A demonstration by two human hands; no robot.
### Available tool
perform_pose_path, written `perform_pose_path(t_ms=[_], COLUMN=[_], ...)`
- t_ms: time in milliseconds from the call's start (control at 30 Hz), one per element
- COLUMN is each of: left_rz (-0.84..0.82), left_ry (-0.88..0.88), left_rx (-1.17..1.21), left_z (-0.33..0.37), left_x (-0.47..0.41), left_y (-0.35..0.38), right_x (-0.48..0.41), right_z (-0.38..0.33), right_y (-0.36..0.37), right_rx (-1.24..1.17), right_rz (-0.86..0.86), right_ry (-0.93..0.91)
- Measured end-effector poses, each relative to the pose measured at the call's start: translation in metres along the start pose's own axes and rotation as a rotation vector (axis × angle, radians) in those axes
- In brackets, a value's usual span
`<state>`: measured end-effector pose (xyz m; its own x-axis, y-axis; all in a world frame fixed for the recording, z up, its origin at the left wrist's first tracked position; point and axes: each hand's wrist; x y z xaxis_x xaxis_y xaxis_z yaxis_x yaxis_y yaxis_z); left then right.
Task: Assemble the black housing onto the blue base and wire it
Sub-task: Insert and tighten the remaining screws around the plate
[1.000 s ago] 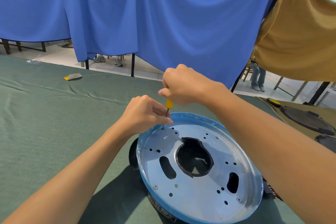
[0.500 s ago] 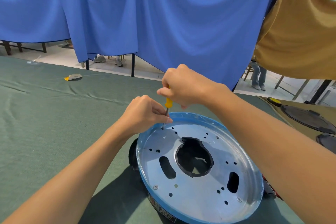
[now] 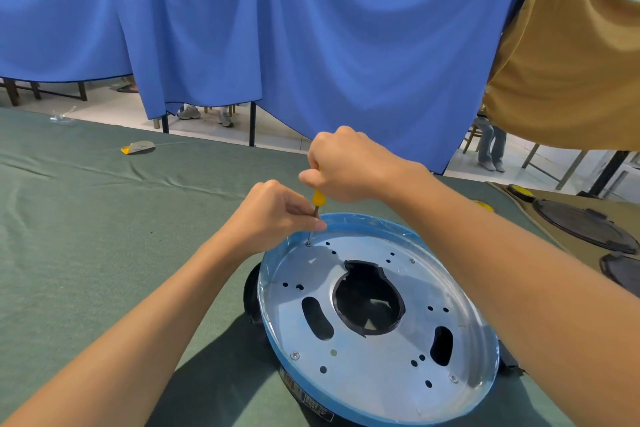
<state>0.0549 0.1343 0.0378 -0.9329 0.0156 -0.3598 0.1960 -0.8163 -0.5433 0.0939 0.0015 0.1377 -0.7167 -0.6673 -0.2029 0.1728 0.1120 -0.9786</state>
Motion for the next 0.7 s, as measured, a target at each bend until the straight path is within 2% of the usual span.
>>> perform_pose_path(t_ms=[100, 233, 333, 500, 700], left_rz=[-0.02, -0.102, -0.127, -0.031, -0.136], left_ry=[-0.014, 0.003, -0.004, -0.026, 0.007], left_rx=[0.005, -0.003, 0.011, -0.023, -0.067], left_z=[0.0, -0.001, -0.002, -0.002, -0.002], left_x=[-0.002, -0.002, -0.001, -0.001, -0.002], left_y=[0.001, -0.004, -0.005, 0.001, -0.005], right_x=[0.003, 0.004, 0.001, -0.001, 0.004], right_z=[0.002, -0.001, -0.004, -0.004, -0.01], right_y=[-0.006, -0.014, -0.009, -0.005, -0.019], right_rx=[-0.011, -0.03, -0.034, -0.008, -0.018], right_rz=[-0.053, -0.116, -0.068, -0.049, -0.173], right_ry=[0.001, -0.13, -0.069, 0.031, -0.115])
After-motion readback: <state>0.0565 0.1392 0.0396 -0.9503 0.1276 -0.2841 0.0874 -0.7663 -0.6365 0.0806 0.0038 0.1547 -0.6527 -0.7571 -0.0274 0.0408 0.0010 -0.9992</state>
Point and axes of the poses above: each hand's wrist, its own x-axis away from the middle knuckle, its own y-axis out of the palm, z = x × y, and after that the axes turned 1 degree about -x, right-handed
